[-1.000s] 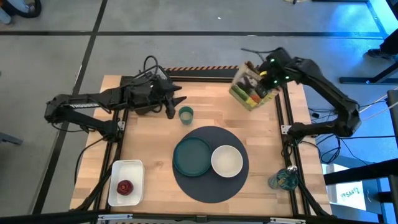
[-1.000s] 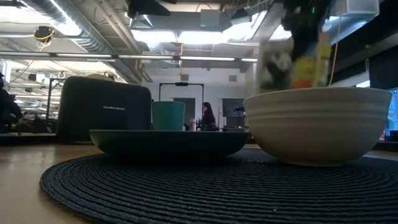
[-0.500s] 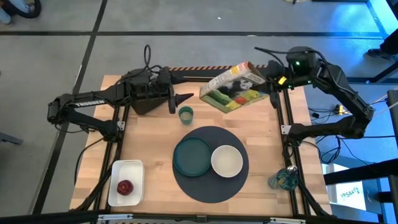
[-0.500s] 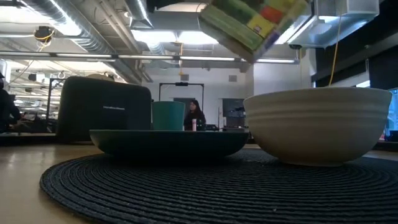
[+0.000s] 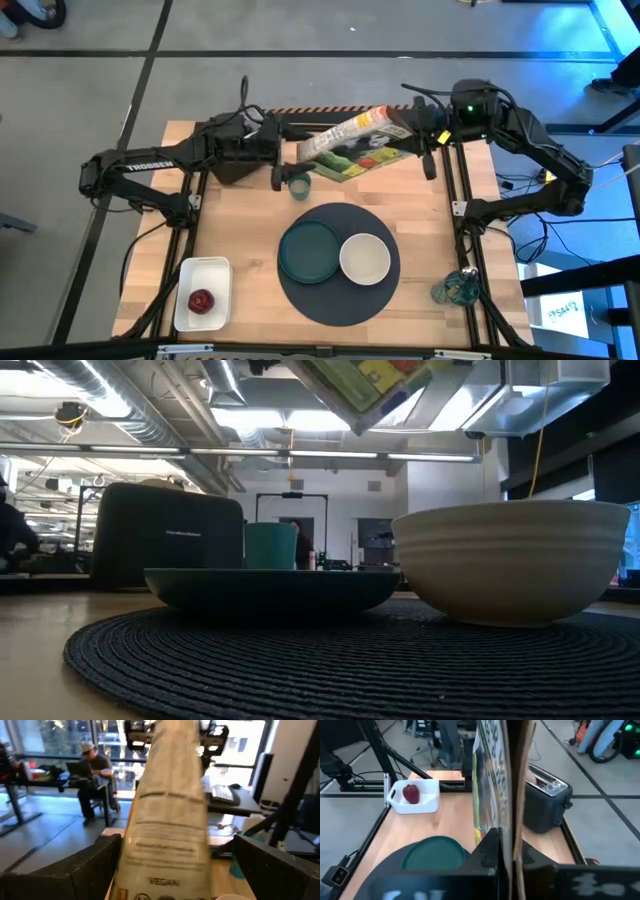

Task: Arrange a breakfast setting
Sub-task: Pour the cereal from the cereal box into the white bowl

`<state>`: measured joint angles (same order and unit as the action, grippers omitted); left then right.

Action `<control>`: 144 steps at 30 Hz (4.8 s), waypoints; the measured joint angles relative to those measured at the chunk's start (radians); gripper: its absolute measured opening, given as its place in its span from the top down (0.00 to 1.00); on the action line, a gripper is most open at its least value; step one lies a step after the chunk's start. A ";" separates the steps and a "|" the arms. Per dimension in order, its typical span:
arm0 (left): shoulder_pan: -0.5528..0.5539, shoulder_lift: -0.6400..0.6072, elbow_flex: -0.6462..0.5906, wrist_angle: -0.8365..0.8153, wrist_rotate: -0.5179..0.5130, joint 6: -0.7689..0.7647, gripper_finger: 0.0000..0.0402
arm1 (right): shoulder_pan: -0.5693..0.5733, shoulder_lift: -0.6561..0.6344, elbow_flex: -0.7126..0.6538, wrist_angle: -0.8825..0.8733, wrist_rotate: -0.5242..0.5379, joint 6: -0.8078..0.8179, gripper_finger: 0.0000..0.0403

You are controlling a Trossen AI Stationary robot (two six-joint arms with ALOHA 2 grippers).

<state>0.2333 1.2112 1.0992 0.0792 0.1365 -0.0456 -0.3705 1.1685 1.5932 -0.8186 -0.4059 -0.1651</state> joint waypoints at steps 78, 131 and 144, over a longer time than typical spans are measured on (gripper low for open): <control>-0.282 0.328 0.557 -1.121 -0.165 0.776 0.49 | -0.003 -0.106 0.001 -0.266 0.422 0.499 0.28; -0.411 0.328 0.557 -1.099 -0.425 1.023 0.49 | -0.003 -0.106 0.000 -0.265 0.422 0.478 0.28; -0.415 0.328 0.557 -1.101 -0.445 1.025 0.48 | -0.002 -0.106 0.000 -0.262 0.422 0.478 0.28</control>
<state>-0.1817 1.5391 1.6562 -1.0221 -0.3087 0.9791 -0.3729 1.0630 1.5936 -1.0809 0.0158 0.3130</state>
